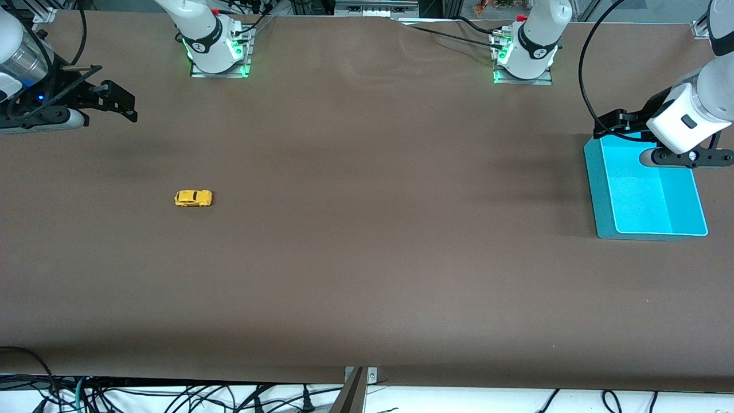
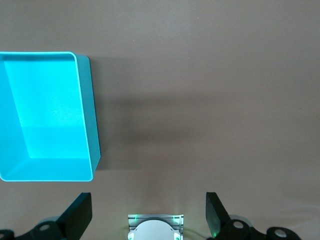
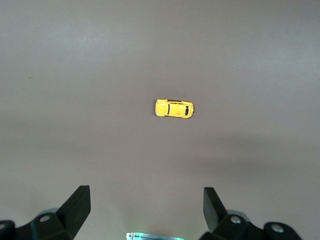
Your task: Wind and store yellow beetle car
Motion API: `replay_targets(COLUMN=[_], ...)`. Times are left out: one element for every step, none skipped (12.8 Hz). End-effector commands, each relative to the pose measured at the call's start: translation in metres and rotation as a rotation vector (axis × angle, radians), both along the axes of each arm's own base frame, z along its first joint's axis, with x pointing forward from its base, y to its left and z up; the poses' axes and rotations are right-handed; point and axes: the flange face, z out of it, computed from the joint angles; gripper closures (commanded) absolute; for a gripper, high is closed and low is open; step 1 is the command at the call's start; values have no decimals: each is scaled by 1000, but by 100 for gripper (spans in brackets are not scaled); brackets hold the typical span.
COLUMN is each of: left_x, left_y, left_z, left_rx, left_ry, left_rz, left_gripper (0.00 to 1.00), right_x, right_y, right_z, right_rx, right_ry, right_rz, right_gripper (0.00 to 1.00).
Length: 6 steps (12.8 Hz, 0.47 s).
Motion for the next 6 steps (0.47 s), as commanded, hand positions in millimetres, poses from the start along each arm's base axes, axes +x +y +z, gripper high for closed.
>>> replay_targets(left_x=[2,2,2,2,2,1], left_y=[1,2,1,2,2,2], left_z=[3,3,3,3,3,4], left_rx=[5,5,5,5,5,5], left_ry=[-4,-4,-4,-4,-4,-5], left_rz=[-8,-6,-8,-6,-6,-6], left_gripper=[0,0,0,0,0,0], right_x=[-5,-5,-4,-4,-4,-3], right_y=[2,2,2,2,2,2], right_z=[10,9,10,10,10,10], right_rx=[-4,-4,-4,-3,-3,-3], right_ry=[2,1,-4,-7,-8,-10], right_rz=[-15,-15,-14,-12,-12,-12], right_gripper=[0,0,0,0,0,0])
